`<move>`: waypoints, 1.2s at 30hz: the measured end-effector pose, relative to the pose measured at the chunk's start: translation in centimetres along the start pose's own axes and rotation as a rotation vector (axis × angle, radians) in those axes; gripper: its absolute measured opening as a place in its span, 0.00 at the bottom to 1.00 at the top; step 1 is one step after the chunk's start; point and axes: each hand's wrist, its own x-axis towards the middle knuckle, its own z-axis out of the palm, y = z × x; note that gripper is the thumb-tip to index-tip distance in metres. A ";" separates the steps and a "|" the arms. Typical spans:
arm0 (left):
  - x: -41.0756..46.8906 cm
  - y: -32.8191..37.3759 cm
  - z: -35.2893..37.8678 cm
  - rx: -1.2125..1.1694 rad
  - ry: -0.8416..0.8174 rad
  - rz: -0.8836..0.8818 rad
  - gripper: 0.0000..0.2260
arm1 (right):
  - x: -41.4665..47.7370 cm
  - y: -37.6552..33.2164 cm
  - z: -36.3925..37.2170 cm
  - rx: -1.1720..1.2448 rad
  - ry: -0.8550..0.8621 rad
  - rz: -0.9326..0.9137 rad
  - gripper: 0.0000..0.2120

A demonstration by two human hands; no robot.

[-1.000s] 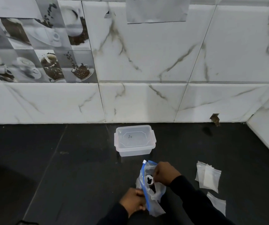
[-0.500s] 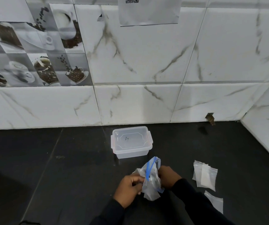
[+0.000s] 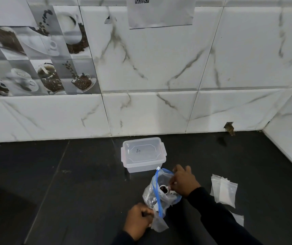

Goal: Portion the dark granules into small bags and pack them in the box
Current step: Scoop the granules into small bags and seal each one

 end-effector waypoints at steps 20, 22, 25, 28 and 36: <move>-4.7 8.7 -7.4 0.143 0.126 0.339 0.12 | -3.1 1.0 -0.4 0.856 0.105 0.108 0.20; -4.6 9.3 -7.7 0.220 0.140 0.330 0.11 | -3.4 0.6 -0.5 0.859 0.130 0.129 0.18; -4.1 10.1 -7.4 0.413 0.152 0.303 0.08 | -4.2 0.1 -1.3 0.834 0.229 0.174 0.15; -3.5 11.3 -6.1 0.568 0.153 0.253 0.07 | -5.2 -0.3 -2.3 0.896 0.314 0.171 0.16; -1.2 14.5 -2.8 0.711 0.153 0.196 0.09 | -9.1 -5.2 -3.7 1.291 0.287 0.149 0.14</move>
